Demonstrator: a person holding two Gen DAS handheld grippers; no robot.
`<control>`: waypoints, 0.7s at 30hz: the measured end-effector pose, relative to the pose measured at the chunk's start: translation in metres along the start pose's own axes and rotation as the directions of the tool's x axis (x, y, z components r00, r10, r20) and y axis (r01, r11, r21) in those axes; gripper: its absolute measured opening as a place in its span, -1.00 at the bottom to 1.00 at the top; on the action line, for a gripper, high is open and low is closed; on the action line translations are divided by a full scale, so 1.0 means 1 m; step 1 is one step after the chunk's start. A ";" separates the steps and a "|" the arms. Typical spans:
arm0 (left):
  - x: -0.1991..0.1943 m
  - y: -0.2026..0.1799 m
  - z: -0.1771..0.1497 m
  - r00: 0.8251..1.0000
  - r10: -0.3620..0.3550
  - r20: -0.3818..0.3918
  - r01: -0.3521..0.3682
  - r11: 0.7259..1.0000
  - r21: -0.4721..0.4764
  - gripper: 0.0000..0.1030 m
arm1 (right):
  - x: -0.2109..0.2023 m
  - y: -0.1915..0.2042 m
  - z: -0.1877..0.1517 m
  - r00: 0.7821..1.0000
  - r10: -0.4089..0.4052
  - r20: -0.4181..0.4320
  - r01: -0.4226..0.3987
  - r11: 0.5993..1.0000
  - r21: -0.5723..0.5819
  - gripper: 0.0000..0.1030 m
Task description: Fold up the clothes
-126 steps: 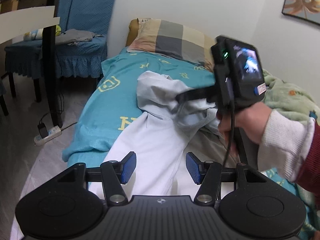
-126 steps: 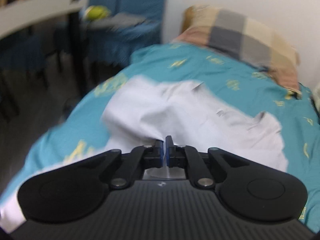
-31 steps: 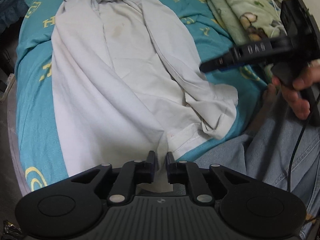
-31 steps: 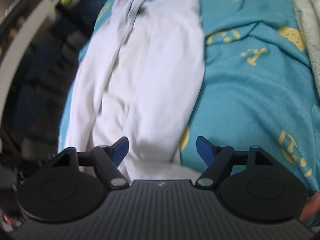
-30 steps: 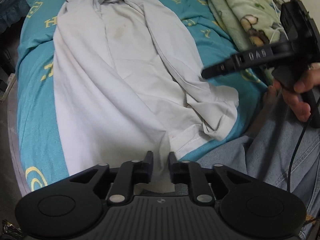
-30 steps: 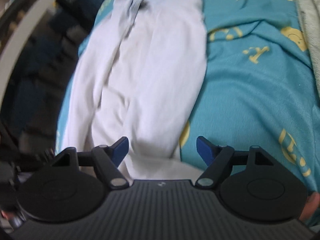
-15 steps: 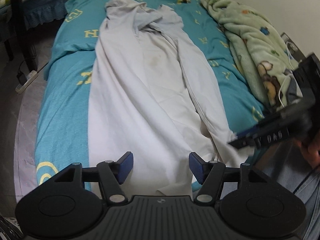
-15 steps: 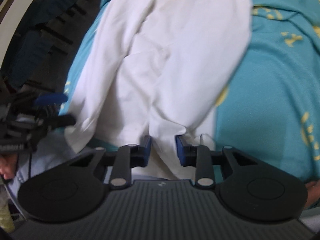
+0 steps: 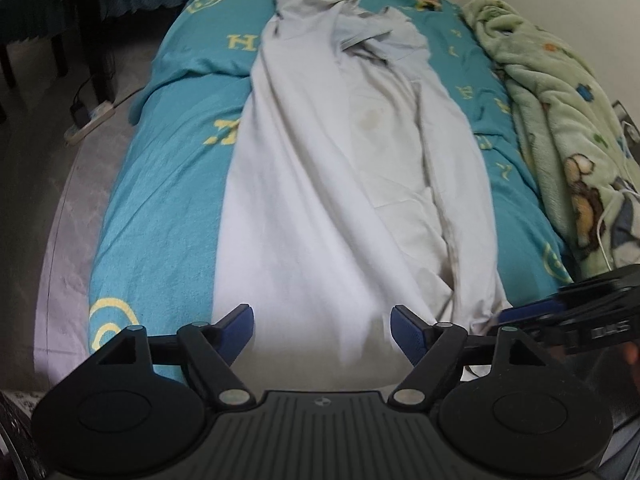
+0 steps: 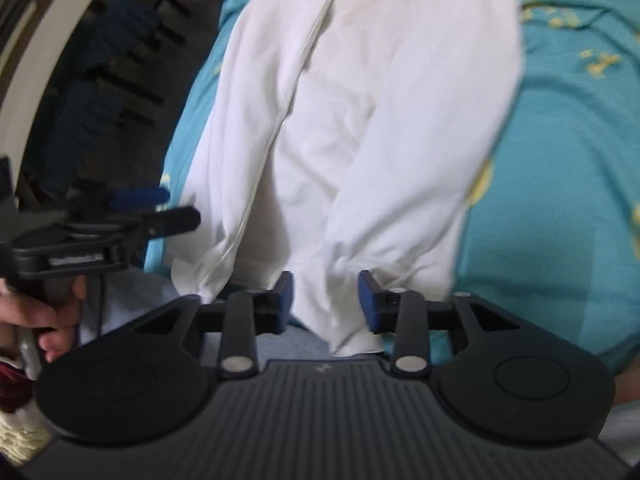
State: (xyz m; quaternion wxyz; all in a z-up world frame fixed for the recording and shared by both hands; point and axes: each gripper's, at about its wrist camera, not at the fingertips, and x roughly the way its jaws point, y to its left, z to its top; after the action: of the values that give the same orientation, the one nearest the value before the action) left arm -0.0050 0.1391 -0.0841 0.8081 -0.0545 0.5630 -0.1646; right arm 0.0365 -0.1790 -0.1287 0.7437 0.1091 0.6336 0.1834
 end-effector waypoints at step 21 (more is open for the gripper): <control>0.047 -0.002 -0.002 0.947 0.117 -0.300 -0.111 0.993 0.037 0.65 | 0.058 -0.007 -0.007 0.995 -0.038 -0.097 0.034 0.999 -0.040 -0.46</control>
State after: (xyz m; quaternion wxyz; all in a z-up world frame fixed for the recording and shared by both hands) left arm 0.0072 0.1222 -0.1268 0.7214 0.0119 0.6802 -0.1296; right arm 0.0385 -0.1621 -0.1852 0.7170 0.0745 0.6673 0.1872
